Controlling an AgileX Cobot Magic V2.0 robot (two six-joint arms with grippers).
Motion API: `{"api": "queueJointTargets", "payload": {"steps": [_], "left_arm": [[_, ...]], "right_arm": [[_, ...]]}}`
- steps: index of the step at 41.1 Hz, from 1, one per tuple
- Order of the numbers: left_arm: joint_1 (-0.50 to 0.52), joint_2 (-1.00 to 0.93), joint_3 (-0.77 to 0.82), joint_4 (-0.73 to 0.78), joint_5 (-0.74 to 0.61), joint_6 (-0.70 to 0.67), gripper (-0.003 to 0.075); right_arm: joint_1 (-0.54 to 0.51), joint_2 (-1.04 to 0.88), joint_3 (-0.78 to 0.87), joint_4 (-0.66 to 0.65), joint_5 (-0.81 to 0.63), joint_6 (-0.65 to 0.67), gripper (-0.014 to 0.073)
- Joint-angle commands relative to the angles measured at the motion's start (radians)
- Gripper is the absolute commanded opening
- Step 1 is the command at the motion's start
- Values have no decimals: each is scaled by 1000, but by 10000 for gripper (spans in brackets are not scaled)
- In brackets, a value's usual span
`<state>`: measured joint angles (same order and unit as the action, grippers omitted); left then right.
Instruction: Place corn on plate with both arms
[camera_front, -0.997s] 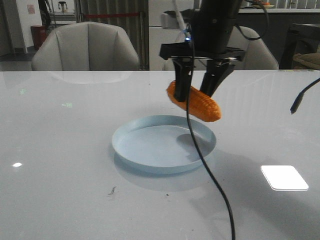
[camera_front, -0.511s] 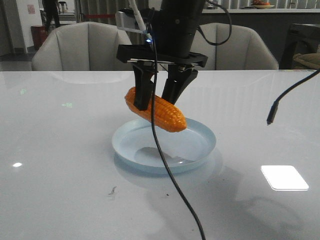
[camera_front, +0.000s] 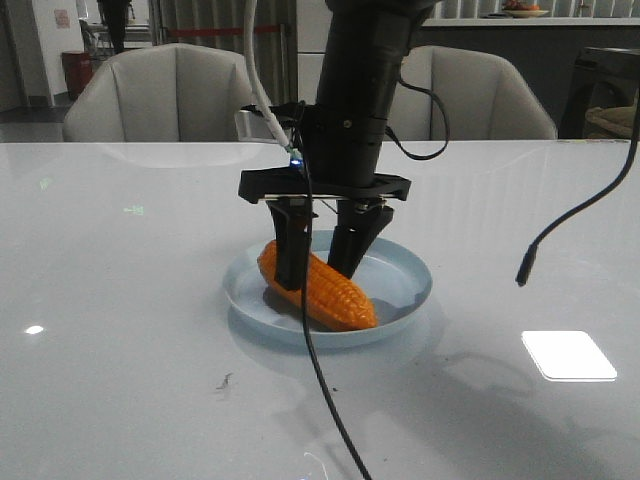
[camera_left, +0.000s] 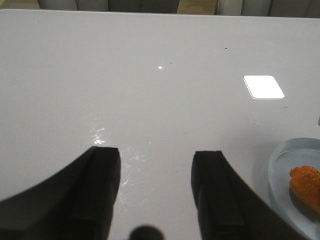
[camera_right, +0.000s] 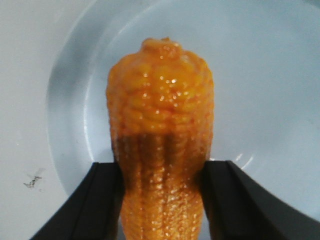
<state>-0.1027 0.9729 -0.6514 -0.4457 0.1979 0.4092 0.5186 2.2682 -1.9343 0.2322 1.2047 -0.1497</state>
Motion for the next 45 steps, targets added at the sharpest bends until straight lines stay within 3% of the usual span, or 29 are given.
{"api": "queueJointTargets", "payload": {"steps": [1, 4, 7, 35, 45], "left_arm": [[-7, -14, -28, -11, -67, 4, 403], [-7, -14, -28, -11, -67, 4, 403], [-7, -14, -28, -9, -67, 4, 403], [-7, -14, -28, 7, -67, 4, 403], [-7, -14, -28, 7, -67, 4, 403]], "right_arm": [[-2, -44, -28, 2, 4, -10, 447], [-2, -45, -34, -2, -17, -10, 534], [-2, -50, -34, -7, -24, -10, 563], [-19, -333, -127, -89, -61, -6, 559], [-130, -504, -124, -90, -66, 44, 559]]}}
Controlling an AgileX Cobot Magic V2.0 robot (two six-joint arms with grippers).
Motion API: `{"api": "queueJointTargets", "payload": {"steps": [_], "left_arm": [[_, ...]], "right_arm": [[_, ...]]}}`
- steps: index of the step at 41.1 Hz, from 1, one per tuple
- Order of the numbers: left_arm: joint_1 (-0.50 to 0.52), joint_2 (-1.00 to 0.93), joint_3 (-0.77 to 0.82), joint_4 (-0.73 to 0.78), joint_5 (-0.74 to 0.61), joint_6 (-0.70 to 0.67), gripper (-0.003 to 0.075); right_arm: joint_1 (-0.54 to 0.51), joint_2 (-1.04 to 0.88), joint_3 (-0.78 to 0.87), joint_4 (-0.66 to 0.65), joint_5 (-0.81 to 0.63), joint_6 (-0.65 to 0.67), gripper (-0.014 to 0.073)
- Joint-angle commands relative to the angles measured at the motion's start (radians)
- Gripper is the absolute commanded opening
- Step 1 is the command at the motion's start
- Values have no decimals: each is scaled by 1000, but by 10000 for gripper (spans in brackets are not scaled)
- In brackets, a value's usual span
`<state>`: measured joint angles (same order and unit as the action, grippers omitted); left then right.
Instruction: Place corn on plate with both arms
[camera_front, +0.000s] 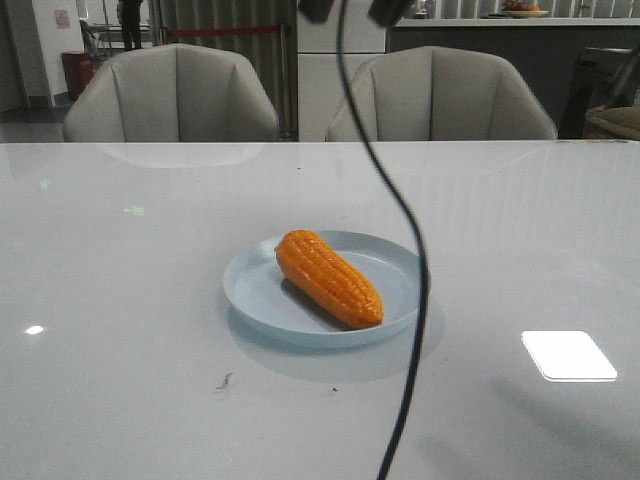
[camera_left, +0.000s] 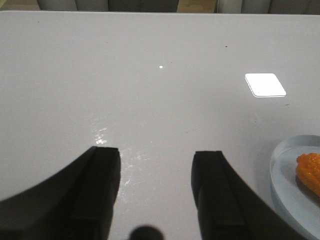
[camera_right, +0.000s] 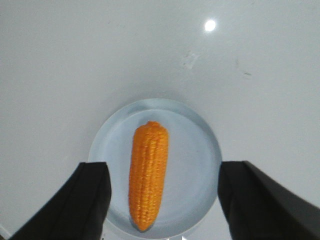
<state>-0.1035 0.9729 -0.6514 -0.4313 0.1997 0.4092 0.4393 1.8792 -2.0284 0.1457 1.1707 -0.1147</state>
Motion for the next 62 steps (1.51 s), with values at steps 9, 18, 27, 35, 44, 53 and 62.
{"api": "queueJointTargets", "payload": {"steps": [9, 18, 27, 35, 44, 53, 62], "left_arm": [[-7, -14, -28, -7, -69, 4, 403], [-7, -14, -28, -7, -69, 4, 403], [-7, -14, -28, -7, -71, 4, 403], [-7, -14, -28, -6, -71, 4, 403], [-7, -14, -28, -6, -71, 4, 403], [-7, -14, -28, -6, -66, 4, 403], [-7, -14, -28, -6, -69, 4, 403]], "right_arm": [[-253, -283, 88, -9, -47, 8, 559], [-427, -503, 425, -9, -225, -11, 559], [-512, -740, 836, -9, -522, -12, 559], [-541, -932, 1184, -9, -663, -12, 559], [-546, -1081, 1422, -9, -675, -11, 559], [-546, -1160, 1441, -9, -677, -11, 512], [-546, -1161, 1441, -9, -662, -11, 335]]}}
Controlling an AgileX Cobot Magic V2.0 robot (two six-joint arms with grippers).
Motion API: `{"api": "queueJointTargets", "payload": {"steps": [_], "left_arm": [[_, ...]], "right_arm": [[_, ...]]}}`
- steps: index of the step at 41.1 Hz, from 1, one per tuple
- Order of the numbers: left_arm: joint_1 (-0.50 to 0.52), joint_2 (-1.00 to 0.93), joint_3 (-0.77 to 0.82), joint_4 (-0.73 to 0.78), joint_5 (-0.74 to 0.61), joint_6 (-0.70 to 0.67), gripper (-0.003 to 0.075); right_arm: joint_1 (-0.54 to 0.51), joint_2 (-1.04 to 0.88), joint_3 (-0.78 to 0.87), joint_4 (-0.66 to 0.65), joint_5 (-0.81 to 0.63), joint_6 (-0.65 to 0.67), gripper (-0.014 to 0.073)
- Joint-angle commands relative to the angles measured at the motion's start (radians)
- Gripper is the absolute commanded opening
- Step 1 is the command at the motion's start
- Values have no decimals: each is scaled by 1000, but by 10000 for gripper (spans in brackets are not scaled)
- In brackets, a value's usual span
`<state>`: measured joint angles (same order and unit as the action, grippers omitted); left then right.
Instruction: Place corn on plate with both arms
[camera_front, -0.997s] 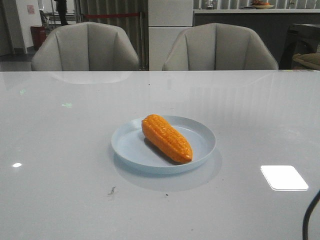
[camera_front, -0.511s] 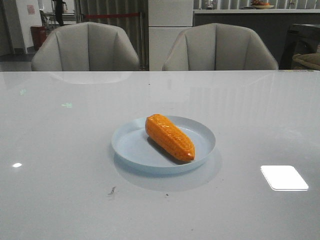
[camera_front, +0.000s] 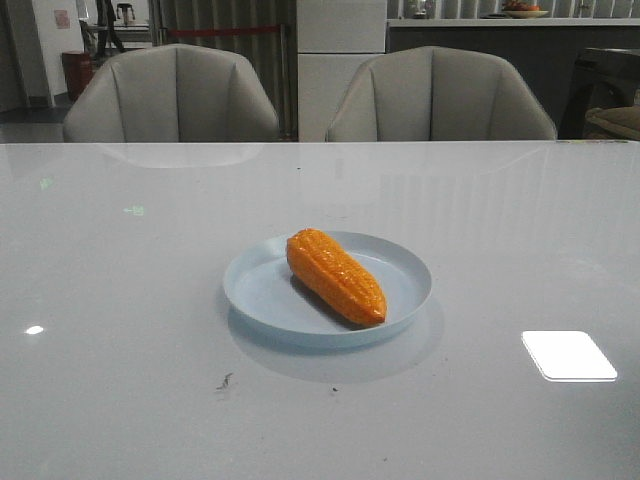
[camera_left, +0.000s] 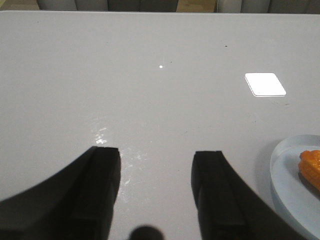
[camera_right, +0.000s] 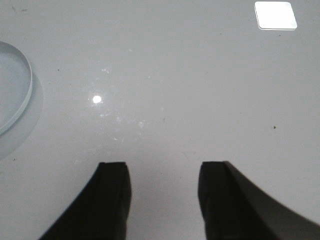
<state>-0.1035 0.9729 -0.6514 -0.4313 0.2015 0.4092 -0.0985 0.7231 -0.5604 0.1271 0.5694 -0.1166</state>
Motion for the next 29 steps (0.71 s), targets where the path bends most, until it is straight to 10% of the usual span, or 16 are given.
{"api": "queueJointTargets", "payload": {"steps": [1, 11, 29], "left_arm": [[-7, -14, -28, -6, -70, 4, 403], [-7, -14, -28, -6, -70, 4, 403], [-7, -14, -28, -6, -70, 4, 403]], "right_arm": [[-8, -5, -27, 10, -61, -10, 313], [-8, -5, -27, 10, -65, -10, 110], [-8, -5, -27, 10, -65, -10, 66]]}}
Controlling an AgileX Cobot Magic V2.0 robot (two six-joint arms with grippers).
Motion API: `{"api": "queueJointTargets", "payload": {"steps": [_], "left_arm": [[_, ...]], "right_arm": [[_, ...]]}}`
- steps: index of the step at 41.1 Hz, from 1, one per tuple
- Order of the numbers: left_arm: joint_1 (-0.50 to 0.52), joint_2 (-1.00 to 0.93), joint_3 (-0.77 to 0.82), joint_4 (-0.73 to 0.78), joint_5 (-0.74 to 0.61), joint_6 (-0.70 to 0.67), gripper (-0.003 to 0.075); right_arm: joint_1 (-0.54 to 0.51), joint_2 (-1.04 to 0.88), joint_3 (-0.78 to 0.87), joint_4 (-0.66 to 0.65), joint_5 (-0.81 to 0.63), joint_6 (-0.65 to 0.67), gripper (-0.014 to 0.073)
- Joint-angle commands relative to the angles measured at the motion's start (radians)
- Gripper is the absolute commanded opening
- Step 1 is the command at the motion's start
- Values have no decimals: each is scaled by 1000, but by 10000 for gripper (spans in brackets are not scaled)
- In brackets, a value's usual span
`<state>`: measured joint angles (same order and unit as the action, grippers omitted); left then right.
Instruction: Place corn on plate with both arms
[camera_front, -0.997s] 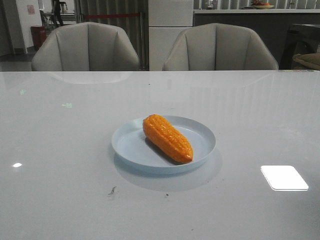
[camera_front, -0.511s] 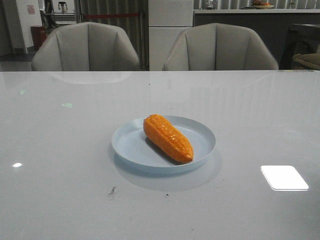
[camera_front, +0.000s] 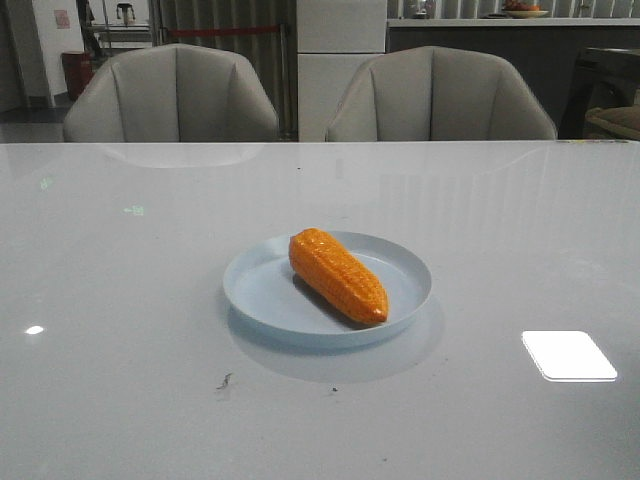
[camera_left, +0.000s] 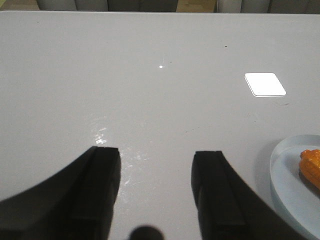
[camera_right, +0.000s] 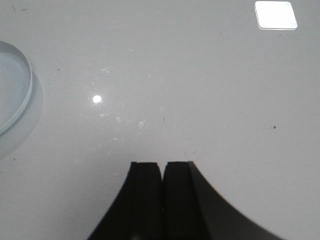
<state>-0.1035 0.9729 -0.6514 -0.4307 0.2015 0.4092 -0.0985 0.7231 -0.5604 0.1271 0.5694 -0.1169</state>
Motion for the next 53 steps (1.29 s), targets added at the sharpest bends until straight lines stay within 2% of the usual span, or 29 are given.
{"api": "queueJointTargets", "payload": {"steps": [1, 19, 22, 27, 28, 31, 53], "left_arm": [[-7, -14, -28, -6, -70, 4, 403], [-7, -14, -28, -6, -62, 4, 393], [-7, -14, -28, -6, -76, 4, 325], [-7, -14, -28, -6, -124, 4, 97], [-7, -14, -28, -6, -135, 4, 83], [-7, -14, -28, -6, -161, 4, 110], [0, -64, -9, -6, -159, 4, 110]], "right_arm": [[-8, -5, -27, 10, -64, -9, 66], [-8, -5, -27, 10, -63, -9, 66], [-8, -5, -27, 10, -63, -9, 66], [-8, -5, -27, 10, -63, -9, 66], [-8, -5, -27, 10, -63, -9, 66], [-8, -5, -27, 10, -63, -9, 66], [-8, -5, -27, 10, -64, -9, 66]]}}
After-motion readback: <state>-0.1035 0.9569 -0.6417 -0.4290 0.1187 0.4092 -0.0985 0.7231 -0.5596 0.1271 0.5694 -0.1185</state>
